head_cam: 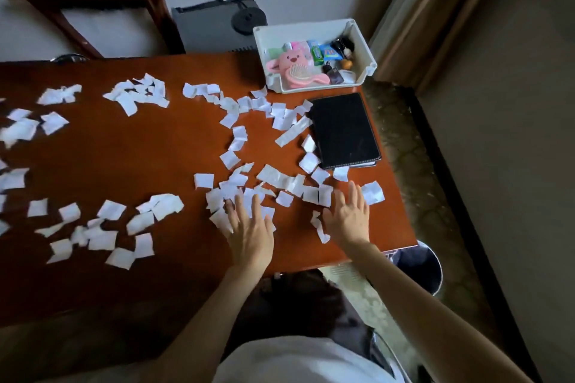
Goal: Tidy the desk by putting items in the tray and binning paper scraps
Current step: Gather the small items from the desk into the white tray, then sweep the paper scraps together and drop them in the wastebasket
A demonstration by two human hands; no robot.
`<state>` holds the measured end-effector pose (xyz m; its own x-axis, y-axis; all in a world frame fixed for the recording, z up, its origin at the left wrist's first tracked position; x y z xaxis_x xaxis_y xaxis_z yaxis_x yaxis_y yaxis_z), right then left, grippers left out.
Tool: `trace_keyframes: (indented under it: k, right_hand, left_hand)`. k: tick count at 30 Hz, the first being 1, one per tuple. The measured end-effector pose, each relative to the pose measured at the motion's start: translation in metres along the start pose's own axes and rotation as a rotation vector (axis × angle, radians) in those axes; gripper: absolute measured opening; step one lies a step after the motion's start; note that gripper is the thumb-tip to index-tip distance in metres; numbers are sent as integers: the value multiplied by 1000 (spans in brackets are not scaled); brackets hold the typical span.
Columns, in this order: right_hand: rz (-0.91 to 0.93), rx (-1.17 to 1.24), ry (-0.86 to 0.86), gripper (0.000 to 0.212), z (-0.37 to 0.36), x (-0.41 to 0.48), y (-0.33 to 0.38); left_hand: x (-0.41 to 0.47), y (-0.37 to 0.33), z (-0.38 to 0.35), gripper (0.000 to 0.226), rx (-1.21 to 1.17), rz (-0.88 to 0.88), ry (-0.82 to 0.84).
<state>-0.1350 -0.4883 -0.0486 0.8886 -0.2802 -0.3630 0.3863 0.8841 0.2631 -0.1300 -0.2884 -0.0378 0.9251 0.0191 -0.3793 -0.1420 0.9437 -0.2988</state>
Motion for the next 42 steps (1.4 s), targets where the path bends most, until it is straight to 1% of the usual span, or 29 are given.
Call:
trace_keyframes:
  k: [4, 7, 9, 10, 12, 14, 16, 18, 20, 21, 23, 25, 26, 29, 32, 33, 34, 35, 36, 37, 38, 39, 41, 42]
  right_hand:
    - [-111, -58, -9, 70, -8, 12, -32]
    - [-103, -25, -20, 72, -17, 21, -40]
    - [-19, -11, -61, 71, -22, 22, -34]
    - [43, -3, -75, 70, -26, 20, -28]
    - [198, 11, -62, 70, -35, 13, -12]
    - [345, 22, -69, 70, -41, 6, 5]
    - [405, 77, -185, 67, -34, 4, 11]
    - [397, 135, -334, 60, -21, 5, 9]
    - [433, 165, -410, 54, -13, 9, 8]
    - [467, 162, -394, 53, -13, 11, 10]
    - [537, 120, -276, 52, -20, 16, 15]
    - [583, 37, -163, 56, -31, 19, 17]
    - [595, -4, -137, 59, -35, 20, 15]
    - [642, -93, -111, 64, -42, 20, 5]
    - [692, -188, -128, 63, -44, 19, 1]
    - [697, -214, -151, 60, -43, 19, 2]
    - [686, -231, -175, 58, -41, 20, 3]
    - [665, -242, -200, 55, -38, 22, 3]
    - [643, -251, -231, 53, -36, 25, 4]
    - [629, -261, -266, 49, -34, 27, 5]
    - [627, -268, -297, 46, -31, 28, 8]
    - [635, -266, -322, 43, -29, 29, 10]
    - [659, -227, -338, 39, -27, 30, 14]
    - [670, -202, -340, 37, -26, 30, 16]
  left_hand:
    - [2, 16, -29, 64, -14, 82, -27]
    - [15, 16, -44, 63, -25, 58, -73]
    - [22, 11, -48, 61, 1, 13, -143]
    - [26, 7, -51, 59, 10, -11, -153]
    - [32, -1, -57, 53, 0, -54, -138]
    - [33, -8, -53, 51, -26, -95, -198]
    - [31, -13, -49, 48, -65, -134, -297]
    - [28, -14, -46, 47, -88, -149, -375]
    - [28, -13, -44, 48, -77, -126, -402]
    - [27, -12, -43, 49, -67, -119, -413]
    - [30, -10, -48, 48, -47, -119, -391]
    - [31, -9, -52, 47, -57, -144, -320]
    - [29, -8, -54, 47, -54, -150, -292]
    - [17, -5, -53, 48, 14, -169, -363]
    - [18, -2, -59, 57, 50, -134, -342]
    - [17, -4, -56, 59, 57, -148, -362]
    - [11, -5, -53, 59, 85, -111, -371]
    - [19, -6, -55, 58, 103, -126, -403]
    - [1, -9, -45, 55, 100, -113, -422]
    - [15, -11, -47, 51, 70, -109, -463]
    - [49, -8, -64, 46, 58, -79, -419]
    - [41, -19, -50, 44, 100, -102, -518]
    - [46, -35, -35, 52, 138, -119, -580]
    - [45, -37, -31, 46, 160, -126, -613]
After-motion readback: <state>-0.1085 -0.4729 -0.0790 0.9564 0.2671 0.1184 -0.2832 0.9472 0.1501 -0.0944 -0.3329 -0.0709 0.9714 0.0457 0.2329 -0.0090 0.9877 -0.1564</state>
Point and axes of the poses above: each hand's wrist, its own x-axis towards the middle knuckle, its own z-axis out of the back of the hand, y = z × x, the point moved 6 cm from there along x, towards the middle knuckle, and after that the axes turned 4 degrees about y, right-handed, at the moved point
